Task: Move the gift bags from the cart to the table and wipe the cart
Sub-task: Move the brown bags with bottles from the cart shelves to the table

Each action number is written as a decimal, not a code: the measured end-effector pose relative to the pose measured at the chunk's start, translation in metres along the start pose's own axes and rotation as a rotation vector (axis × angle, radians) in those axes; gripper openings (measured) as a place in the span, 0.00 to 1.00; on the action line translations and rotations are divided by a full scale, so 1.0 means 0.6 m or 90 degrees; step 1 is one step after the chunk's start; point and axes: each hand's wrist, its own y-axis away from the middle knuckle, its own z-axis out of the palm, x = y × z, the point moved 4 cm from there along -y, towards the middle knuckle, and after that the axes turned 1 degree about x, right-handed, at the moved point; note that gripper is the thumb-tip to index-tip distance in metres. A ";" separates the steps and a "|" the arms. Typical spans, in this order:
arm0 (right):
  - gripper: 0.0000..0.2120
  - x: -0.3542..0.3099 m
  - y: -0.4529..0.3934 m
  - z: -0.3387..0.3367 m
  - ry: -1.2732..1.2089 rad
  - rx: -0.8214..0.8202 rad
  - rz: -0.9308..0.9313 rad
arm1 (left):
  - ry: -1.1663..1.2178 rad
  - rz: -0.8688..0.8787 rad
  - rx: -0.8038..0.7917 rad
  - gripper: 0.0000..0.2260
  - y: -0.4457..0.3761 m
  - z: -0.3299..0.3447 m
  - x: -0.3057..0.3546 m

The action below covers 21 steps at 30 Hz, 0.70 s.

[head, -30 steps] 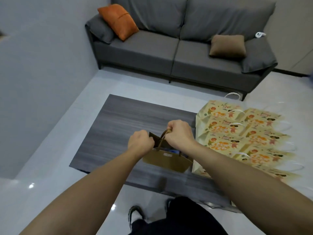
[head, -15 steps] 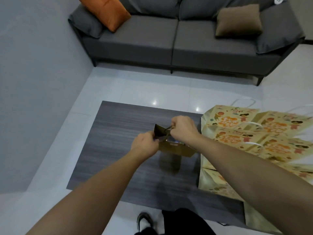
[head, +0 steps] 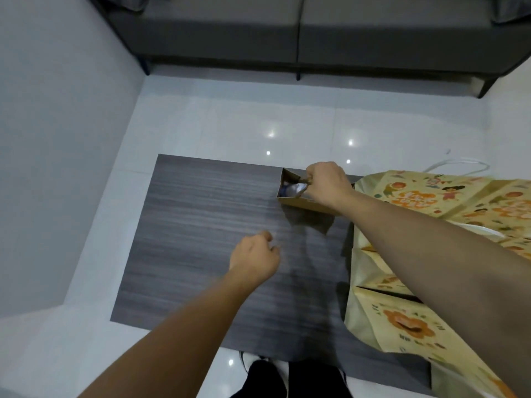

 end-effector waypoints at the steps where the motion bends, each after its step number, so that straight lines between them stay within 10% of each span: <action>1: 0.11 0.010 -0.004 0.005 0.002 -0.013 0.007 | -0.006 0.002 -0.007 0.19 -0.002 0.003 -0.003; 21: 0.29 -0.037 0.216 0.019 0.063 0.090 0.174 | -0.053 0.272 0.013 0.14 0.052 -0.119 0.064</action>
